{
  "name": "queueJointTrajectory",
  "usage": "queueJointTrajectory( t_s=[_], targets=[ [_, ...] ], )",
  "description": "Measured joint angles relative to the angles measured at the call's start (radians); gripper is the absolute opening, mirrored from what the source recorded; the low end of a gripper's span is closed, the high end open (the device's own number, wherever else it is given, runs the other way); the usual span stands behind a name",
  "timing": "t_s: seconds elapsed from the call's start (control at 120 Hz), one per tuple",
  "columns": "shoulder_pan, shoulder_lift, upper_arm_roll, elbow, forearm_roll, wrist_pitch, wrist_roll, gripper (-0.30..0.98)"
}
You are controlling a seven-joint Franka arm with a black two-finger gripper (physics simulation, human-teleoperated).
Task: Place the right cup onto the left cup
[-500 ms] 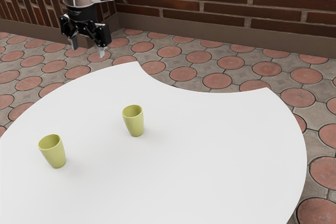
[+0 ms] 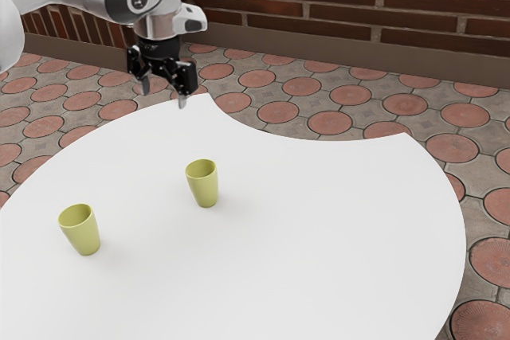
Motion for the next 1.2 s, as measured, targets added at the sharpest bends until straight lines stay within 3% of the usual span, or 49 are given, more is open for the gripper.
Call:
queueJointTrajectory(
  t_s=[0.35,1.2],
  targets=[
    [0.000,0.048,-0.010,-0.124,-0.002,0.142,-0.022,0.69],
    [0.000,0.293,-0.009,-0.138,0.012,0.432,-0.044,0.69]
  ],
)
